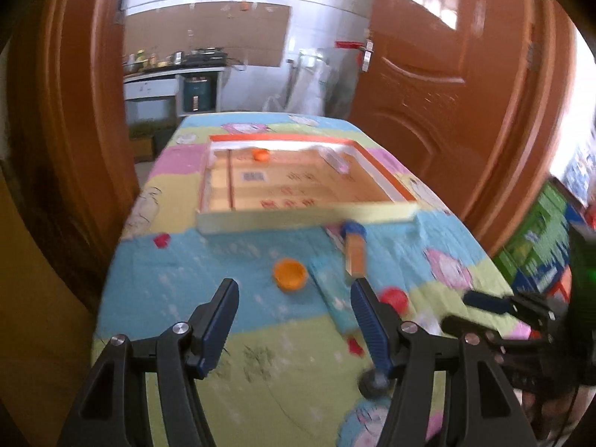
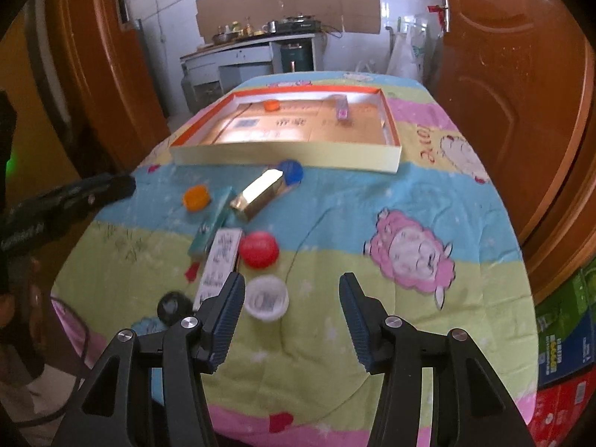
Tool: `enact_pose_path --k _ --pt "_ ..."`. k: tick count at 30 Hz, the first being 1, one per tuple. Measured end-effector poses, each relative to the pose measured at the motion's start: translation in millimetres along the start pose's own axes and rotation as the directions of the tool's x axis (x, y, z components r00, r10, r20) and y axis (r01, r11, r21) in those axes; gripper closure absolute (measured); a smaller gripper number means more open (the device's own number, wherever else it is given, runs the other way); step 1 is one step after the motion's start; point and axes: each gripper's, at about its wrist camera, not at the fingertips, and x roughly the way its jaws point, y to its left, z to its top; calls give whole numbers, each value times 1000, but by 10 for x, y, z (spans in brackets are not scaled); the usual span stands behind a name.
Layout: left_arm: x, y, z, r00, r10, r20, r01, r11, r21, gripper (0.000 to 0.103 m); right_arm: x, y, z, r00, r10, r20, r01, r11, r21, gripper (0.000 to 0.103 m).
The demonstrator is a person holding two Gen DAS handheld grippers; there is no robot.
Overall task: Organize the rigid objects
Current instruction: 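Grasp the black round cap with the left tool while the right tool grasps the white cap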
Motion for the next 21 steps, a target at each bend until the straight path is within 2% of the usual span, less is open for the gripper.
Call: enact_pose_path --k 6,13,14,15,18,21 --pt "-34 -286 -350 996 -88 -35 91 990 111 40 18 -39 -69 1000 4 -5 -4 1000 16 49" --pt "92 -513 -585 990 -101 -98 119 973 198 40 11 -47 -93 1000 2 -4 -1 1000 28 49" --pt "117 -535 -600 991 -96 -98 114 972 208 43 6 -44 -95 1000 1 -4 -1 1000 27 49" --pt "147 -549 -608 991 -92 -101 112 970 217 54 2 -44 -94 1000 -1 -2 1 1000 26 49" --pt "269 -566 -646 987 -86 -134 115 968 224 72 -4 -62 -83 1000 -7 0 7 1000 30 49" --pt "275 -608 -683 991 -71 -115 99 959 264 72 11 -87 -81 1000 -7 -5 7 999 37 49"
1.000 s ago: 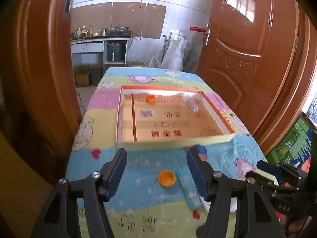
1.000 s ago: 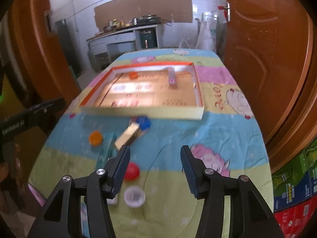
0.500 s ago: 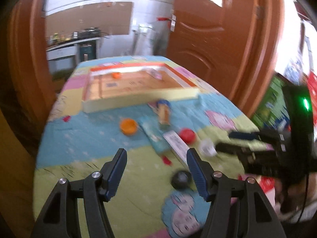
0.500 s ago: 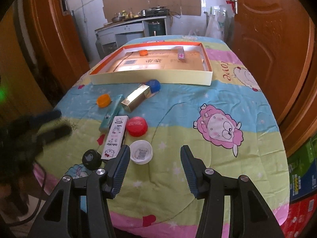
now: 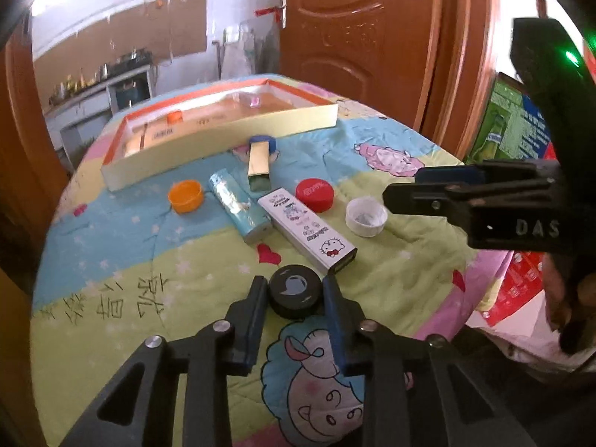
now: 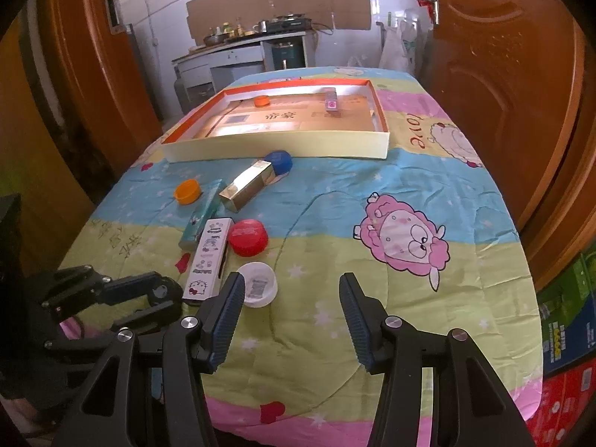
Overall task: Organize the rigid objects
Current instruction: 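Grasp the black round cap with the left tool while the right tool grasps the white cap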
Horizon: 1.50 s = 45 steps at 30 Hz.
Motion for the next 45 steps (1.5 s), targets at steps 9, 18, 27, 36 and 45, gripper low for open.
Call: enact_pose_path --k 9,18,27,36,45 --pt "-100 74 -15 999 23 29 -23 1000 -12 73 94 204 -53 998 47 -36 -50 994 -94 49" --pt "-217 274 64 998 39 55 -34 995 -95 73 248 261 -84 998 -9 -57 1 991 -136 61" --pt "-220 473 215 997 60 44 -51 982 -185 73 291 296 -26 999 -18 -48 11 988 -153 73" --pt "-226 601 413 996 71 59 -56 973 -222 73 105 241 172 1000 1 13 0 993 -116 73" --pt "-206 739 778 992 83 91 -60 971 -233 73 54 160 497 998 -6 55 10 997 -72 73"
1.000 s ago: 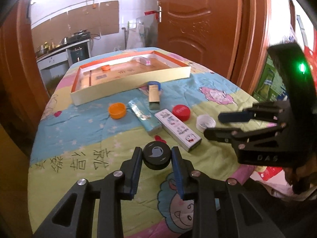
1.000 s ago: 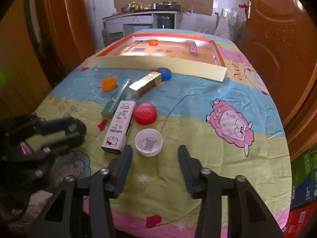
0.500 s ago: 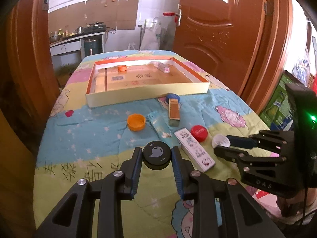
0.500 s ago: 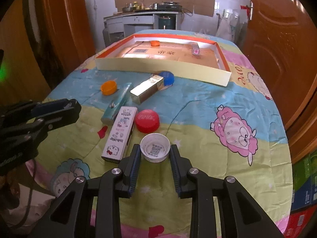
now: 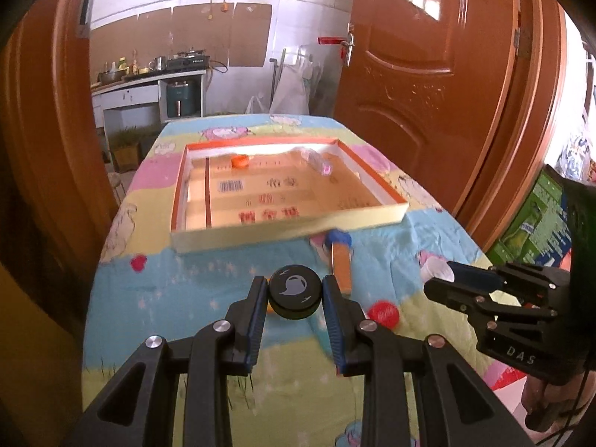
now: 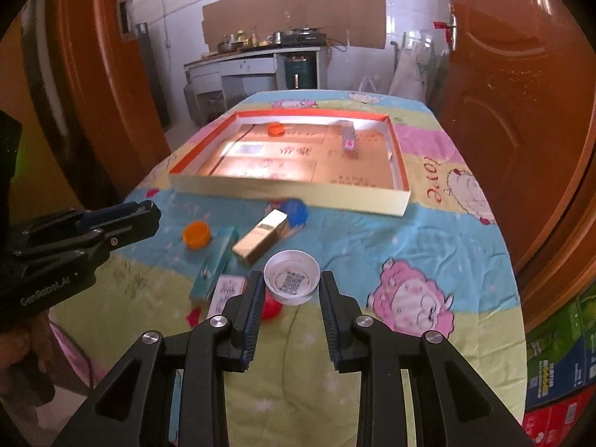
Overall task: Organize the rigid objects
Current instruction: 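Grasp the black round cap with the left tool while the right tool grasps the white cap, then release the black cap in the box lid while the right tool releases the white cap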
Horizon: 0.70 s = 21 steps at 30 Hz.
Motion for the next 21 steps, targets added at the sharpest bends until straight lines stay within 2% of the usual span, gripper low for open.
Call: enact_pose_path --k 16,21 --pt "200 57 742 999 28 43 -28 999 -23 73 59 -212 746 993 -3 114 -5 998 69 73" --pt "289 80 919 999 31 45 -30 999 -26 73 154 -205 939 993 11 121 -20 997 73 73"
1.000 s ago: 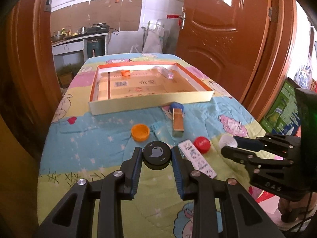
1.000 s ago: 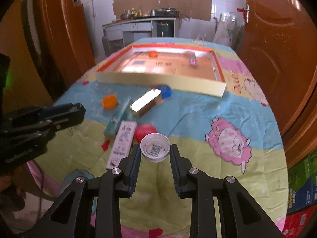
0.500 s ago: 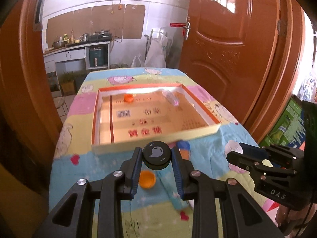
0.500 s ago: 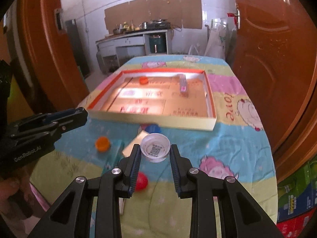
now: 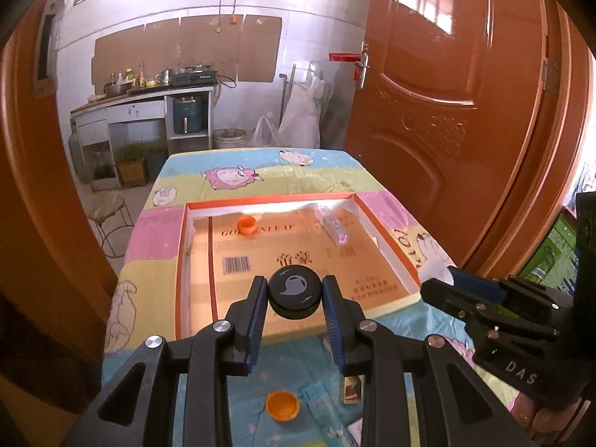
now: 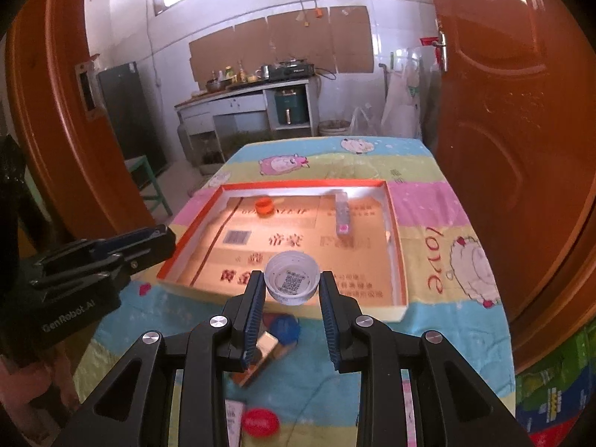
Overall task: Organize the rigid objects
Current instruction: 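Release the black cap in the box lid while the right tool releases the white cap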
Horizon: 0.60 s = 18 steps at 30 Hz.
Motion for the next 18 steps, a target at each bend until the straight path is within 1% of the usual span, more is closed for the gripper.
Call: enact_pose_path --k 6,9,14,18 --pt "141 44 202 1000 0 4 0 1000 -1 73 231 9 169 1000 13 -14 -13 1000 6 73" --pt "227 94 304 1000 13 7 -13 1000 -2 73 352 -10 267 1000 14 -20 -14 1000 10 73" --pt "413 223 434 1000 13 -6 -13 999 -32 73 564 -62 410 999 17 -41 -16 1000 16 73" --pt "556 271 509 1000 13 -20 -14 999 -37 73 723 -89 499 998 15 -57 -15 1000 10 73"
